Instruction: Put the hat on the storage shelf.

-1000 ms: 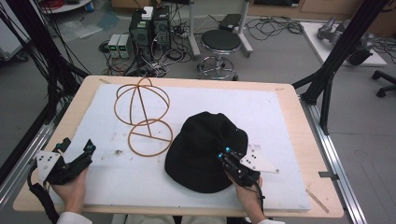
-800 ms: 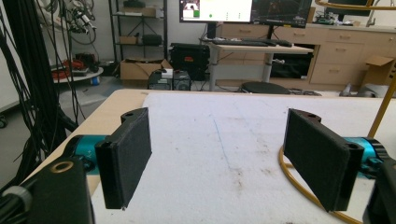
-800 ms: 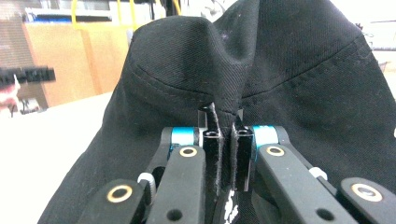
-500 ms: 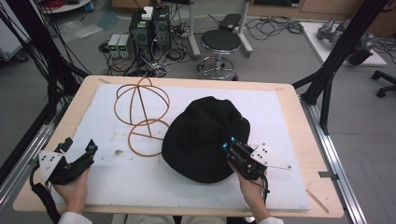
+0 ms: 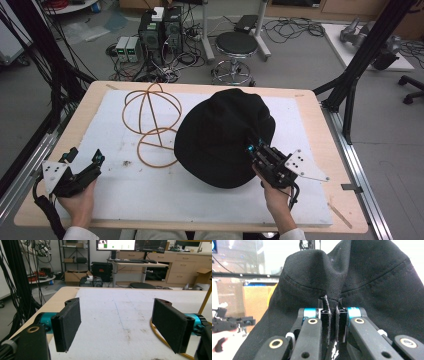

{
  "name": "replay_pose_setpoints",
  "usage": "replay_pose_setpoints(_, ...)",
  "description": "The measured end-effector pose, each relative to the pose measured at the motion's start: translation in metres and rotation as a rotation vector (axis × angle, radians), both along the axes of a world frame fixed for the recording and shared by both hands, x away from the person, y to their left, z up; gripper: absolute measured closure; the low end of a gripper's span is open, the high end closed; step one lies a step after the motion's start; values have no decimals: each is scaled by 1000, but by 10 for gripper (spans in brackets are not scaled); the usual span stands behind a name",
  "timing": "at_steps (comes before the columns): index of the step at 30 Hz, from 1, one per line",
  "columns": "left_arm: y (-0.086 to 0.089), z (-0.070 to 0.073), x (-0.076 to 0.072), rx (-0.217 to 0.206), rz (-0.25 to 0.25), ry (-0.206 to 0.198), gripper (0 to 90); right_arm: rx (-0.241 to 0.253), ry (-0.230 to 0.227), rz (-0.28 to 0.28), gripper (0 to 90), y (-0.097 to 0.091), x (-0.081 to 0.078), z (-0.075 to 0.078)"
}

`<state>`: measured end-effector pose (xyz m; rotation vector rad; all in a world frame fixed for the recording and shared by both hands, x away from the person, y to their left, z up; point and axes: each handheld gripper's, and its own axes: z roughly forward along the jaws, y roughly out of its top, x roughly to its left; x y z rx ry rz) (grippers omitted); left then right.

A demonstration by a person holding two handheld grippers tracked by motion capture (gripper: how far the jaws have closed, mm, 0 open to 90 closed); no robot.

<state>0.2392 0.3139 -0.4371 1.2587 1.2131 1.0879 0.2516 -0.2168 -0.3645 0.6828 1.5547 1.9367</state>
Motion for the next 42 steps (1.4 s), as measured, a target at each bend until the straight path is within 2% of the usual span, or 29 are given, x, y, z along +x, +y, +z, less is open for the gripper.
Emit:
replay_pose_setpoints(3, 0, 0, 1, 2, 2, 2, 237, 13, -12, 4, 871, 0, 2, 4)
replay_pose_setpoints(4, 0, 0, 1, 1, 2, 3, 237, 23, -35, 7, 871, 0, 4, 10)
replay_pose_setpoints(5, 0, 0, 1, 1, 2, 2, 237, 23, -35, 7, 871, 0, 4, 10)
replay_pose_setpoints(6, 0, 0, 1, 0, 2, 1, 237, 47, -63, 14, 871, 0, 6, 15)
replay_pose_setpoints(8, 0, -1, 1, 0, 1, 1, 237, 58, -72, 16, 871, 0, 7, 19)
replay_pose_setpoints(10, 0, -1, 1, -2, 1, 4, 237, 86, -106, 16, 871, 1, 10, 29)
replay_pose_setpoints(12, 0, -1, 1, -3, 0, 1, 237, 94, -112, 18, 871, 2, 11, 32)
replay_pose_setpoints(13, 0, -1, 1, -3, 0, 1, 237, 107, -129, 19, 871, 3, 13, 40)
replay_pose_setpoints(15, 0, -1, 1, -3, -2, 0, 237, 110, -132, 19, 871, 5, 14, 43)
replay_pose_setpoints(16, 0, -1, 1, -2, -3, 0, 237, 108, -142, 24, 870, 9, 17, 50)
replay_pose_setpoints(19, 0, -1, 0, -3, -8, -2, 236, 101, -156, 32, 871, 16, 21, 58)
replay_pose_setpoints(28, -1, -1, 0, -2, -12, -2, 236, 101, -172, 71, 870, 40, 31, 75)
replay_pose_setpoints(39, -3, 0, 1, 0, -16, -11, 236, 124, -153, 105, 869, 79, 50, 85)
replay_pose_setpoints(40, -3, 0, 1, -1, -15, -12, 236, 141, -140, 112, 870, 89, 57, 86)
replay_pose_setpoints(41, -3, 0, 1, -3, -13, -15, 236, 141, -140, 112, 870, 89, 57, 86)
replay_pose_setpoints(42, -2, 0, 0, -2, -12, -17, 239, 135, -138, 112, 870, 98, 62, 89)
